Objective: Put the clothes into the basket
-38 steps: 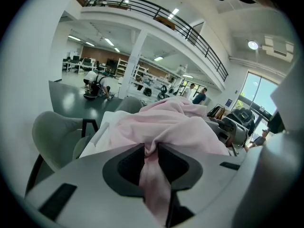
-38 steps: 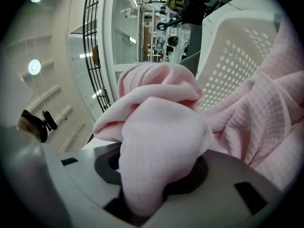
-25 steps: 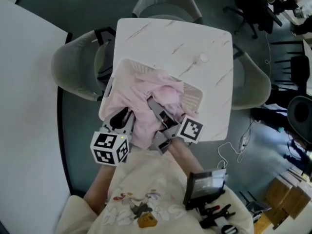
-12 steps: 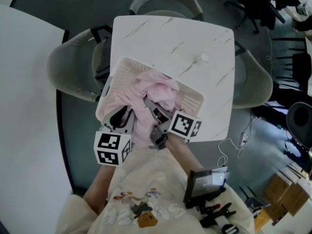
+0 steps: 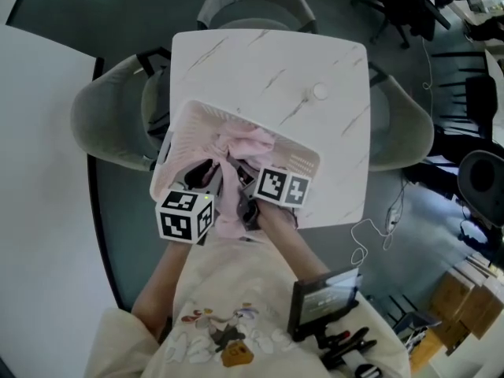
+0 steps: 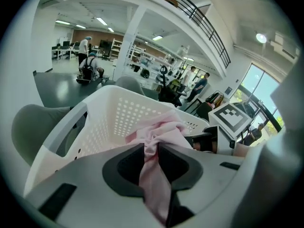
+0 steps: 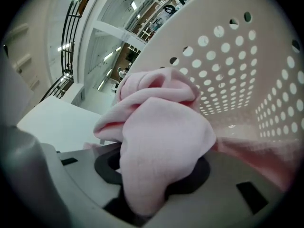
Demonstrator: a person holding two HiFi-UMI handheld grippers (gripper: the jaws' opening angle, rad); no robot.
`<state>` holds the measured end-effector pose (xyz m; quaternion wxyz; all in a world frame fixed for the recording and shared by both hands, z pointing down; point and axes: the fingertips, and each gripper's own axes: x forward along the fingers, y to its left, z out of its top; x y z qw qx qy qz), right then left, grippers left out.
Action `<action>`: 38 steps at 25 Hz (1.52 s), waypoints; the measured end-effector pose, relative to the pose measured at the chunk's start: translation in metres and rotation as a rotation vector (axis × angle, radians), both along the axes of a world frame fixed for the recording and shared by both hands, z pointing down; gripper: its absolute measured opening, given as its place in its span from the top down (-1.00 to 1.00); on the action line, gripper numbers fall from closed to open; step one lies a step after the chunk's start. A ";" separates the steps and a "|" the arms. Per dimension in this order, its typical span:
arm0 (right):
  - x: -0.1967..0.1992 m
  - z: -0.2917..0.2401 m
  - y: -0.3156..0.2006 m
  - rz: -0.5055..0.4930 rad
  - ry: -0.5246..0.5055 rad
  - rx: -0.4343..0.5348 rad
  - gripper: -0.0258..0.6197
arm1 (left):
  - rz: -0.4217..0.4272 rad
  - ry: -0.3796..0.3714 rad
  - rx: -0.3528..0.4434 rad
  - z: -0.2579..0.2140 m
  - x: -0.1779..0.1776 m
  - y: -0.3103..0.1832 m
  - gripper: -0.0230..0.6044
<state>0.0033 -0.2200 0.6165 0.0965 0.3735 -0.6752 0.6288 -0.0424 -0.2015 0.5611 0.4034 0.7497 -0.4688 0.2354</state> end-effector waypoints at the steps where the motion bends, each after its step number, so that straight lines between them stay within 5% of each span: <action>1: 0.000 0.004 0.000 -0.007 0.021 -0.005 0.36 | 0.010 -0.018 -0.007 0.005 0.001 -0.001 0.62; 5: 0.009 0.017 -0.005 -0.037 0.120 0.007 0.25 | 0.020 -0.079 -0.034 0.018 0.005 -0.006 0.62; 12: 0.030 0.006 -0.009 -0.005 0.197 0.064 -0.09 | 0.007 -0.079 0.056 0.003 -0.003 -0.001 0.62; 20: 0.039 -0.077 0.009 0.007 0.123 0.182 -0.13 | -0.027 -0.038 0.154 -0.067 0.001 0.033 0.62; 31: 0.058 -0.126 0.044 0.095 0.064 0.291 -0.13 | 0.003 -0.007 0.230 -0.108 0.002 0.079 0.62; 38: 0.029 -0.152 0.106 -0.169 0.077 0.441 -0.13 | -0.005 -0.016 0.206 -0.104 -0.013 0.117 0.62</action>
